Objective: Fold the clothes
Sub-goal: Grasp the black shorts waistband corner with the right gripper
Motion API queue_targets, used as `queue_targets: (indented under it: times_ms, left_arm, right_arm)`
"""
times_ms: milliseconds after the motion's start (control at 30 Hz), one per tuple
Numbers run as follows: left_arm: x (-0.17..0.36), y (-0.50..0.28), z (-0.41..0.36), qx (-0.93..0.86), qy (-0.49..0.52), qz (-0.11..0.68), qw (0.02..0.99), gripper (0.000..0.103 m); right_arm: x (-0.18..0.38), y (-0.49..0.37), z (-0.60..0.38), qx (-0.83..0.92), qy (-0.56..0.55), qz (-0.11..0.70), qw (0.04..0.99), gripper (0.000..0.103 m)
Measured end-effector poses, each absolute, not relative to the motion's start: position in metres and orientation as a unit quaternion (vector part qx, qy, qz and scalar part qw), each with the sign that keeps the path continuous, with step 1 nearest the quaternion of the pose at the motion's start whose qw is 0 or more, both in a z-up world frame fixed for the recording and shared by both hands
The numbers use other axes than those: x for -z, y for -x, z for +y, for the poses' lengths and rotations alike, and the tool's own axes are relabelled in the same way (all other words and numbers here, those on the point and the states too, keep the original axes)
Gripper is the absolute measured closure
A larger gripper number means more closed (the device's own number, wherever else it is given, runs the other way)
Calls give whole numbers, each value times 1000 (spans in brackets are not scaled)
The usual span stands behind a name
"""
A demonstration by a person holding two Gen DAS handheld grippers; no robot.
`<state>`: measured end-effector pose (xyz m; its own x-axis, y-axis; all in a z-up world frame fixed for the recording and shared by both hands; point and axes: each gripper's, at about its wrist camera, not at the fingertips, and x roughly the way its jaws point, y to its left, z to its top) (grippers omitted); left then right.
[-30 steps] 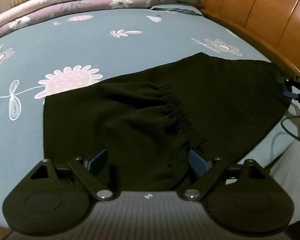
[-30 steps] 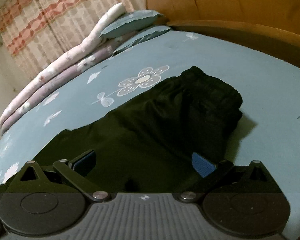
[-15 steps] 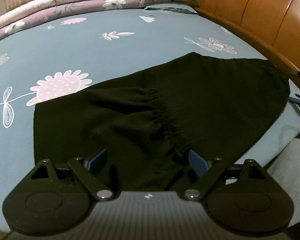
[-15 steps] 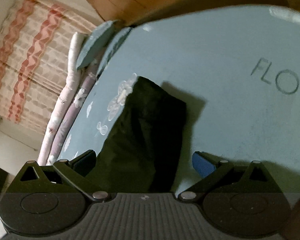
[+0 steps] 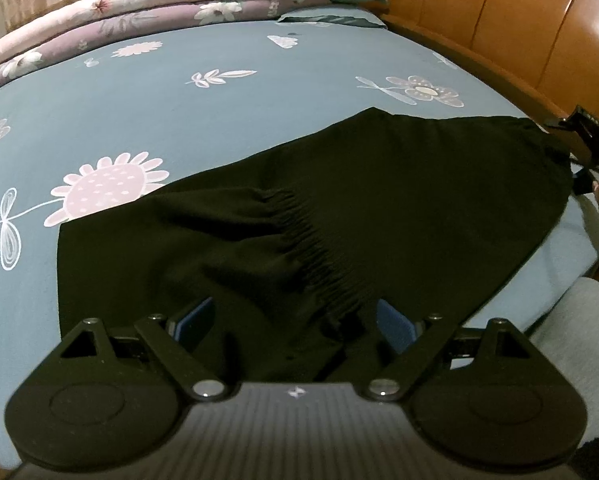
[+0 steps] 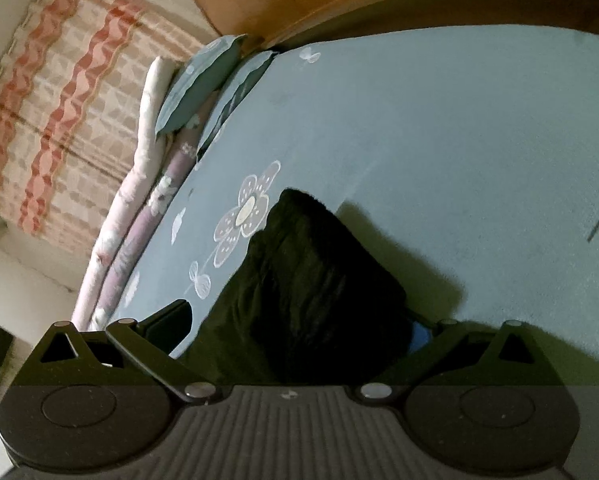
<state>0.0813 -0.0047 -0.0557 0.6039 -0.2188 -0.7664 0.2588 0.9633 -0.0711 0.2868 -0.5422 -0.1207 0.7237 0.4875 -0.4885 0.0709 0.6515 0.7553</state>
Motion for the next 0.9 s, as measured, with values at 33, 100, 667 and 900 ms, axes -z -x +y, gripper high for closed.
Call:
queue_targets:
  times_ms: [33, 100, 667, 900]
  left_arm:
    - [56, -81, -4, 132, -23, 425, 895, 15]
    - [57, -81, -2, 130, -22, 425, 895, 15]
    - [61, -82, 11, 119, 1, 425, 897, 15]
    - [68, -84, 10, 118, 17, 430, 895, 15]
  right_arm:
    - [121, -281, -542, -132, -400, 353, 835, 0]
    - [121, -271, -539, -151, -400, 358, 830, 0]
    - [130, -290, -528, -228, -351, 317, 851, 0]
    - [128, -298, -528, -225, -342, 328, 851, 0]
